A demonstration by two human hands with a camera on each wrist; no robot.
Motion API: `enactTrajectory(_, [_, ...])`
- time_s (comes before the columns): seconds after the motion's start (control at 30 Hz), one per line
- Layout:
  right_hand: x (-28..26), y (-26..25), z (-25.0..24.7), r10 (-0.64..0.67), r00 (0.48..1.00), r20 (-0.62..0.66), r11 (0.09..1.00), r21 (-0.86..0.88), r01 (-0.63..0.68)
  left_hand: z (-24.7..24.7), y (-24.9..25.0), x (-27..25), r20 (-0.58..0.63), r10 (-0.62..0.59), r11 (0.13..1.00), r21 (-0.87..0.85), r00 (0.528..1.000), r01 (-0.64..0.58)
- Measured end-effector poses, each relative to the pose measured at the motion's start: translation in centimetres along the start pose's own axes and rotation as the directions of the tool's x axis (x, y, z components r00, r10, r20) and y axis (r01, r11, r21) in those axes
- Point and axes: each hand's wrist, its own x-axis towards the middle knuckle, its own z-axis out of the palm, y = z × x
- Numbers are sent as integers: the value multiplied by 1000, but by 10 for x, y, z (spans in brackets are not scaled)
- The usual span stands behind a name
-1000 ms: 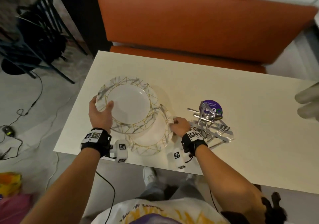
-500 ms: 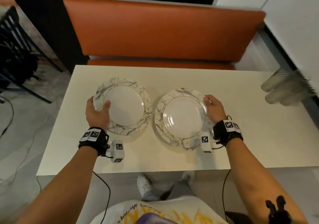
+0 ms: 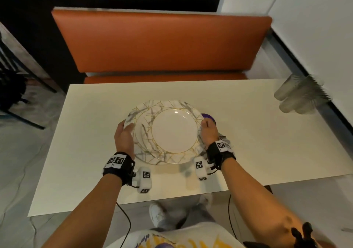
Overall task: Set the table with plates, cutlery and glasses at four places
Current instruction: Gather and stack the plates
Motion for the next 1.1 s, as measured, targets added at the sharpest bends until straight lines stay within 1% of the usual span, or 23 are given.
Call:
enactTrajectory(0.13, [-7,-7,15,14,1000,5,1000,2,-14,18,2,-3,-7,-57,998,-32,998,57])
enactTrajectory(0.17, [-8,-8,16,10,1000,23,1000,-1,-10,22,3,-3,0,-79,996,-46,997,79])
enactTrajectory(0.23, [-8,-10,15,-2,997,77,1000,-25,4,30,1,-1,17,-93,995,-22,996,93])
enactTrajectory(0.3, [-5,-6,13,2,993,118,999,-40,2,40,1,-3,26,-57,998,42,998,56])
enactTrajectory(0.4, [5,2,2,-10,987,163,998,-55,19,55,-3,-5,69,-16,989,149,997,6])
enactTrajectory(0.5, [17,9,-17,9,982,190,999,-33,-3,73,-5,-4,119,13,952,303,993,-48])
enactTrajectory(0.6, [33,19,-41,21,984,178,1000,-16,-18,100,-4,-5,180,35,887,448,983,-113])
enactTrajectory(0.7, [52,30,-73,55,991,126,998,15,-57,137,-7,-5,227,25,800,579,973,-156])
enactTrajectory(0.73, [57,34,-86,71,991,111,997,23,-74,151,-8,-7,247,14,761,627,969,-171])
enactTrajectory(0.83, [77,50,-130,68,996,64,998,5,-69,201,-20,-10,281,-31,634,747,959,-199])
enactTrajectory(0.9, [84,61,-148,91,994,55,996,-27,-90,222,-24,-16,303,-70,586,784,951,-206])
enactTrajectory(0.93, [110,89,-194,150,989,0,989,-21,-150,283,-45,-21,351,-95,538,806,931,-249])
enactTrajectory(0.97, [110,90,-196,156,988,4,987,-42,-156,284,-43,-25,343,-115,507,827,932,-242])
enactTrajectory(1.0, [113,95,-201,166,986,2,985,-50,-165,291,-43,-28,354,-112,475,840,928,-263])
enactTrajectory(1.03, [119,108,-221,193,981,-18,980,-53,-194,315,-55,-33,371,-124,441,851,920,-284])
enactTrajectory(1.07, [121,110,-226,200,979,-23,978,-53,-201,320,-57,-34,366,-138,407,868,920,-284])
enactTrajectory(1.1, [126,123,-240,220,975,-41,974,-52,-222,338,-66,-40,380,-161,394,871,911,-293])
